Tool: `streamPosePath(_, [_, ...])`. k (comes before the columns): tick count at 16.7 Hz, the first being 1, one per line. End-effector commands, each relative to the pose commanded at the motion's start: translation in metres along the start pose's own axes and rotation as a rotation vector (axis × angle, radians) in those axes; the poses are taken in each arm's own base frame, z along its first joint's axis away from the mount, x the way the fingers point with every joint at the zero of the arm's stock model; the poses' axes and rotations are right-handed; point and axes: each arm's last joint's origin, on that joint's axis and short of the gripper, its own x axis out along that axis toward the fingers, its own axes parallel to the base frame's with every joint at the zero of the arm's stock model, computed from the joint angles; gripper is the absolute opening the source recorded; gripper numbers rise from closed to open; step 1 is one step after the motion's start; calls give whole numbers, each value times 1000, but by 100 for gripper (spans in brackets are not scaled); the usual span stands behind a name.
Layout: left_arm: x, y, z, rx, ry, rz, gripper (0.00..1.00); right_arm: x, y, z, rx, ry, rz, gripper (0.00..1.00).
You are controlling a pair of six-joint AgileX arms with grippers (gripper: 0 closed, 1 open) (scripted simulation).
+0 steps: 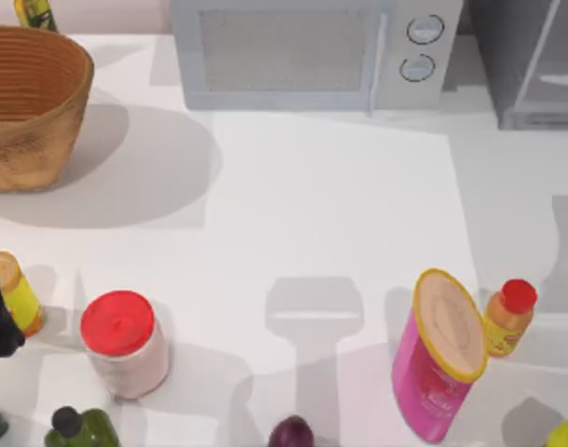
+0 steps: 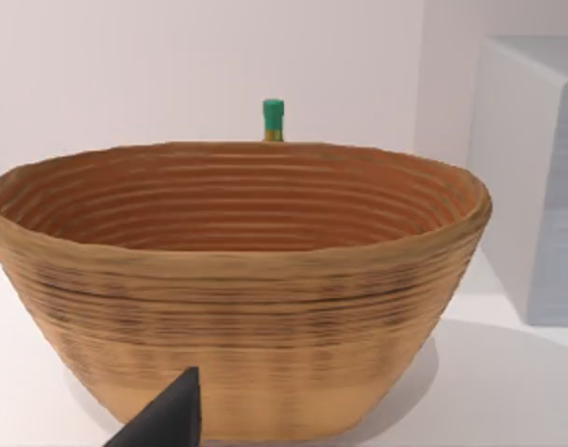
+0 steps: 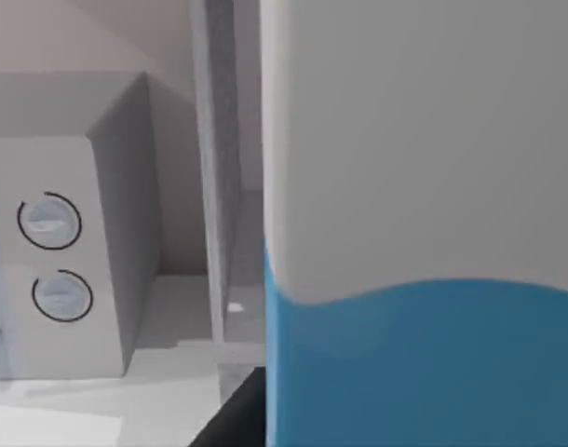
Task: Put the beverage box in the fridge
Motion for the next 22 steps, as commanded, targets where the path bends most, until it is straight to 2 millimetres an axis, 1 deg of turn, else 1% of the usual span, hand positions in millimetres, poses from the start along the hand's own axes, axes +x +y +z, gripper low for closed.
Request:
streamPosePath(1, [0,0,0,0,0,0,100,10,-2,6,2,15,-3,0])
streamPosePath(3, [0,0,0,0,0,0,100,36,-7,16,8,51,-7,0])
streamPosePath(5, [0,0,0,0,0,0,100,70,-14,20,14,87,-10,0])
streamPosePath(7, [0,0,0,0,0,0,100,110,-24,16,21,115,-11,0])
streamPosePath(9, [0,0,0,0,0,0,100,151,-37,4,25,128,-10,0])
streamPosePath(11, [0,0,0,0,0,0,100,190,-51,-15,26,121,-6,0])
streamPosePath(14, [0,0,0,0,0,0,100,235,-69,-48,17,84,6,0])
streamPosePath(16, [0,0,0,0,0,0,100,256,-78,-66,6,47,15,0])
streamPosePath(18, [0,0,0,0,0,0,100,269,-85,-78,-4,14,23,0])
streamPosePath(20, [0,0,0,0,0,0,100,276,-88,-86,-11,-6,29,0])
streamPosePath(22, [0,0,0,0,0,0,100,277,-89,-87,-12,-10,30,0])
